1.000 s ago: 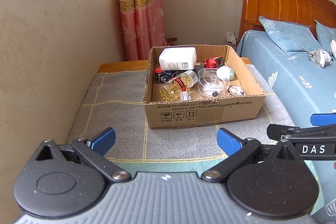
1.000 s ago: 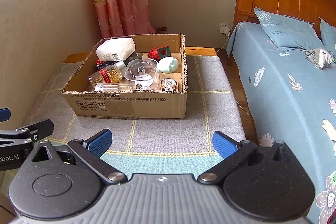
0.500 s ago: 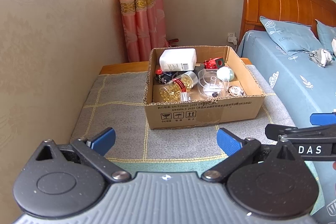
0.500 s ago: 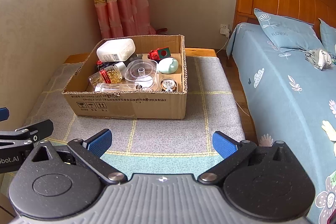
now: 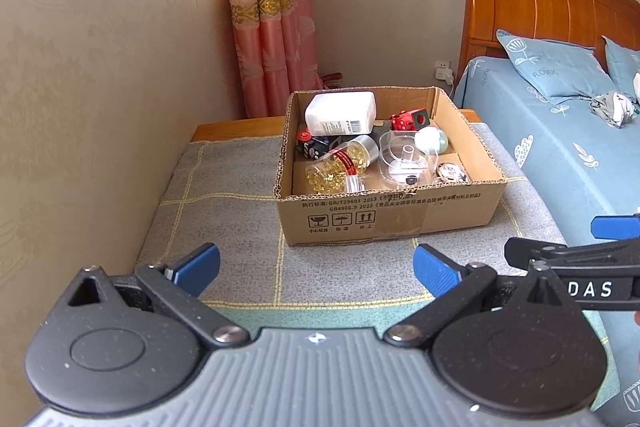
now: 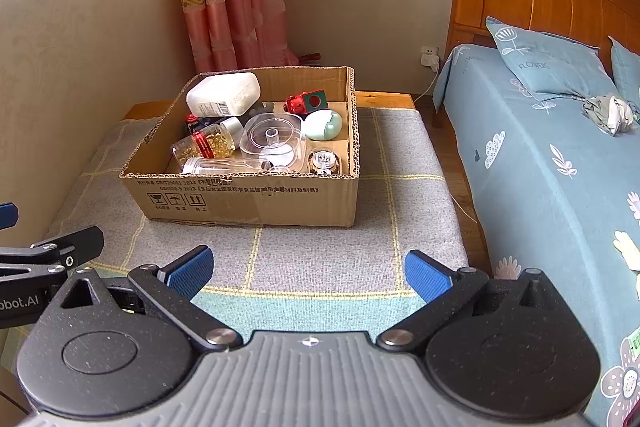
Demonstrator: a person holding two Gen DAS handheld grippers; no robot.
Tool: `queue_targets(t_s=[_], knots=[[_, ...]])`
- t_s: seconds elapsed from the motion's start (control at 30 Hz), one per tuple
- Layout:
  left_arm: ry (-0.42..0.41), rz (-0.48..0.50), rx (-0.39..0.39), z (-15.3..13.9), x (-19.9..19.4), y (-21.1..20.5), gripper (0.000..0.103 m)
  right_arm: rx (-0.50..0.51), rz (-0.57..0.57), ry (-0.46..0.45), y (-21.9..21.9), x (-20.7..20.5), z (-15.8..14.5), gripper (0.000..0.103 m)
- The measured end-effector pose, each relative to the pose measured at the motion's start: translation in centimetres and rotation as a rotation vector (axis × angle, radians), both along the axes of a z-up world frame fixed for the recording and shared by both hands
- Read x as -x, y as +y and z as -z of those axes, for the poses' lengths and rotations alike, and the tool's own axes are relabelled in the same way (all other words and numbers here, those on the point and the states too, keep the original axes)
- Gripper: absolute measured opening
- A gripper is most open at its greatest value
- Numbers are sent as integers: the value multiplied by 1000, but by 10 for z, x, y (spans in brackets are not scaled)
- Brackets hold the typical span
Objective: Organize rigid objects
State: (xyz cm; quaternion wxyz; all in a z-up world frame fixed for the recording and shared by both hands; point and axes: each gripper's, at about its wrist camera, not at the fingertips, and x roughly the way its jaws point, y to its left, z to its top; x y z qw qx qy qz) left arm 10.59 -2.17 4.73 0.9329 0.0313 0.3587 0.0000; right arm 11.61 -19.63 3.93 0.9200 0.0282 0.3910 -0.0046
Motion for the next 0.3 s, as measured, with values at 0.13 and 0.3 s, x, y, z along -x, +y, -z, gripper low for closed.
queue_targets(t_s=[0.13, 0.3], knots=[[1, 2, -2, 0, 0, 0, 102, 0, 1, -1, 0, 0, 0, 103], [1, 7, -4, -1, 1, -2, 102, -1, -1, -3, 0, 1, -1, 103]])
